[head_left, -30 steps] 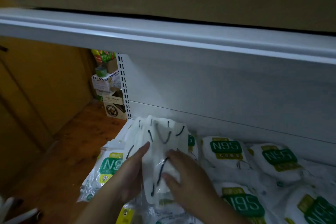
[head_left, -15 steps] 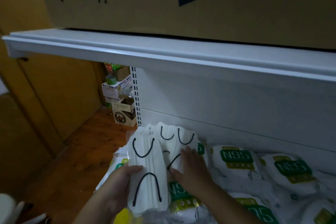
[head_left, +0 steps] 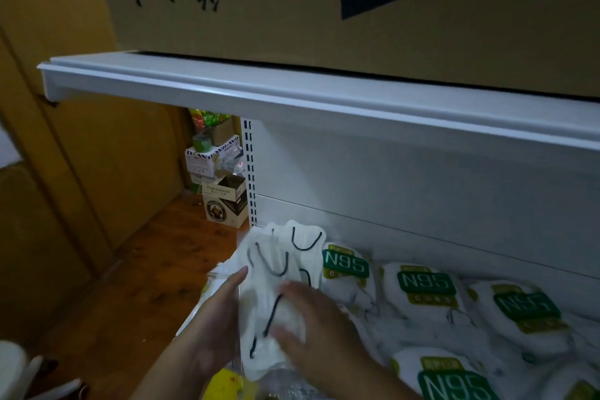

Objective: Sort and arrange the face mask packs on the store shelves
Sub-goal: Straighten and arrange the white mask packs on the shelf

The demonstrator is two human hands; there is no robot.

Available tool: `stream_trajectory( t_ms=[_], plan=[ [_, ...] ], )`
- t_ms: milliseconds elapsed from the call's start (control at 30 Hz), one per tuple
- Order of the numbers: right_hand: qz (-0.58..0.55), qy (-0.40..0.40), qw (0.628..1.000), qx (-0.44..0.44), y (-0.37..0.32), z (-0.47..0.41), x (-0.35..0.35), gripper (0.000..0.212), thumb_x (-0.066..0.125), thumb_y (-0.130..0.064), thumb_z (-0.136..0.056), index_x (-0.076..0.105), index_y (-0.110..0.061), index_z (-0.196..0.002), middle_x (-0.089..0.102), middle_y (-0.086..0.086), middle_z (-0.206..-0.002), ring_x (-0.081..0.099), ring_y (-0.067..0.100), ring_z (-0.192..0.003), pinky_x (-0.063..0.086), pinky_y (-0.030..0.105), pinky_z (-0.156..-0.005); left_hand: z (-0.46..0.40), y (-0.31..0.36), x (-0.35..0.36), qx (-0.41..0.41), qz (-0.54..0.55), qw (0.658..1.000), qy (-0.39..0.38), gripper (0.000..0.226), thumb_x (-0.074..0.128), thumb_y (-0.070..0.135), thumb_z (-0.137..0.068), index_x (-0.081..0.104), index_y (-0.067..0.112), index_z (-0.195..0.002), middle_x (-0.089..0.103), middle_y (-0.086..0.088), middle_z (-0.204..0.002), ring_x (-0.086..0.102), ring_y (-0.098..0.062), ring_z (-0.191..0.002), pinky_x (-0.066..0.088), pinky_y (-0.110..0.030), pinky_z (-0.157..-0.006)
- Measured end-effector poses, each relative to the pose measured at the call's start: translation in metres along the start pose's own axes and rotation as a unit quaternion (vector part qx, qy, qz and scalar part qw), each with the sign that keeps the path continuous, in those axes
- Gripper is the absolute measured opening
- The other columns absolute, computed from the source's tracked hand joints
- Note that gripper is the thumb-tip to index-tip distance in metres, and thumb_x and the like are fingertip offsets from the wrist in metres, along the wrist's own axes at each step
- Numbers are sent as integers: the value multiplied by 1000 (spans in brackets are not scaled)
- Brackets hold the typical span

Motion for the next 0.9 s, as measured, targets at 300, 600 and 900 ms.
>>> stream_trajectory(
  t_ms=[300, 600, 900],
  plan=[
    [-12, -15, 995, 96, 4, -31, 16, 61, 42, -49, -96, 16, -36, -149, -12, -17, -158, -13, 9, -145, 3, 36, -119, 14, 2, -48, 89, -15, 995, 49, 56, 53, -2, -70, 54, 10, -125, 68, -29, -106, 68, -47, -90, 56, -46, -68],
    [178, -14, 971, 158, 26, -66, 23, 60, 46, -52, -93, 34, -23, -145, 33, 1, -153, 27, 22, -141, 25, 41, -114, 24, 3, -73, 87, -3, 996, 20, 44, 46, -8, -79, 58, 14, -115, 69, -29, -100, 69, -46, -82, 58, -45, -60],
    [-44, 20, 997, 63, -27, -32, 17, 58, 53, -52, -88, 30, -42, -141, 40, -23, -141, 36, -2, -127, 33, 24, -106, 7, 9, -59, 47, 42, 998, -23, 34, 55, 22, -86, 67, 10, -116, 69, -24, -109, 68, -43, -96, 58, -47, -67]
  ],
)
Point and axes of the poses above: each hand's wrist, its own z-axis away from the middle knuckle, its own x-axis out of the palm, y = z × x, the point moved 1 cm from there along -z, towards the middle knuckle
